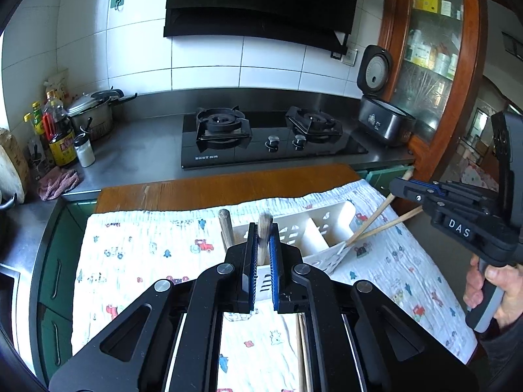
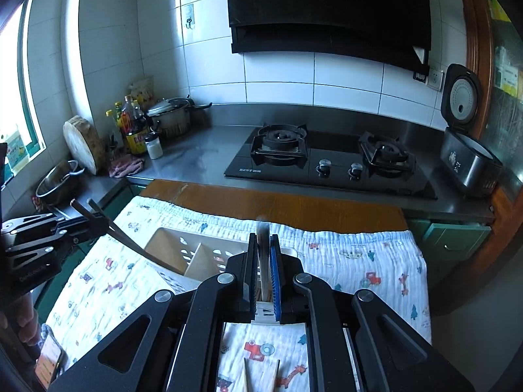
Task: Organize utensils
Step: 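Open the left tool over the holder while the right tool opens and withdraws, then close the left tool on a chopstick while the right tool grasps another chopstick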
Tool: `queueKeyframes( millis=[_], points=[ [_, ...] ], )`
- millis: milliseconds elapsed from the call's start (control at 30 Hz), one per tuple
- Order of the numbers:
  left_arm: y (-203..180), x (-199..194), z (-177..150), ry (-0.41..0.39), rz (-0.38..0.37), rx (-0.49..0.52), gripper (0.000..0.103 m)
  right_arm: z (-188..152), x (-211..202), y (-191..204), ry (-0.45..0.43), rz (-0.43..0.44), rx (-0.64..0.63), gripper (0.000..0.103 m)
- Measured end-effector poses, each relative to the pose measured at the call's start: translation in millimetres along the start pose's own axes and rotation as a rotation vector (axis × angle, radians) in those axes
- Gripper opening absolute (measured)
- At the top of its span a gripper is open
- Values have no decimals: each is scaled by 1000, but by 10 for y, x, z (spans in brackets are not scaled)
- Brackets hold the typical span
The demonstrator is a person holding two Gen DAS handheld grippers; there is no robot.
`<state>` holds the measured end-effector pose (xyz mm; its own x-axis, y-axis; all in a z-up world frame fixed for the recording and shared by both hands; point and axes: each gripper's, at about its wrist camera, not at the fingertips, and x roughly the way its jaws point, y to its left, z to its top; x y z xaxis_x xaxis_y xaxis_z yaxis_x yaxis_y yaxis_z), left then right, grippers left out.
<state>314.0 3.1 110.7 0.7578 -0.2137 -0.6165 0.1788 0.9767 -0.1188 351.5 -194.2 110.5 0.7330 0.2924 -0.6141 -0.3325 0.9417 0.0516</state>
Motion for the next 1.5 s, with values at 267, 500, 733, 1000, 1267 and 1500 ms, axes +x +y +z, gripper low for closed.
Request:
queueKeyframes(
  millis=[267, 500, 733, 1000, 1267, 1500],
  points=[
    [-17, -182, -12, -31, -13, -11, 11, -23, -242, -10, -59, -30, -17, 30],
    [-93, -641, -196, -100, -2, -15, 21, -304, -771, 3, -102, -29, -40, 34],
    [-170, -955, -698, -104, -11, -22, 21, -1021, -1025, 116, -70, -26, -79, 35],
    [-157, -1065, -1378, -63, -52, -74, 22, -2085, -988, 176, 43, 3, -66, 33],
    [-113, -904, -2002, 30, -52, -114, 22, -2736, -844, 199, 148, 9, -71, 22],
    [-45, -713, -2413, 117, -46, -124, 22, -2974, -697, 225, 187, 8, -97, 14]
  ],
)
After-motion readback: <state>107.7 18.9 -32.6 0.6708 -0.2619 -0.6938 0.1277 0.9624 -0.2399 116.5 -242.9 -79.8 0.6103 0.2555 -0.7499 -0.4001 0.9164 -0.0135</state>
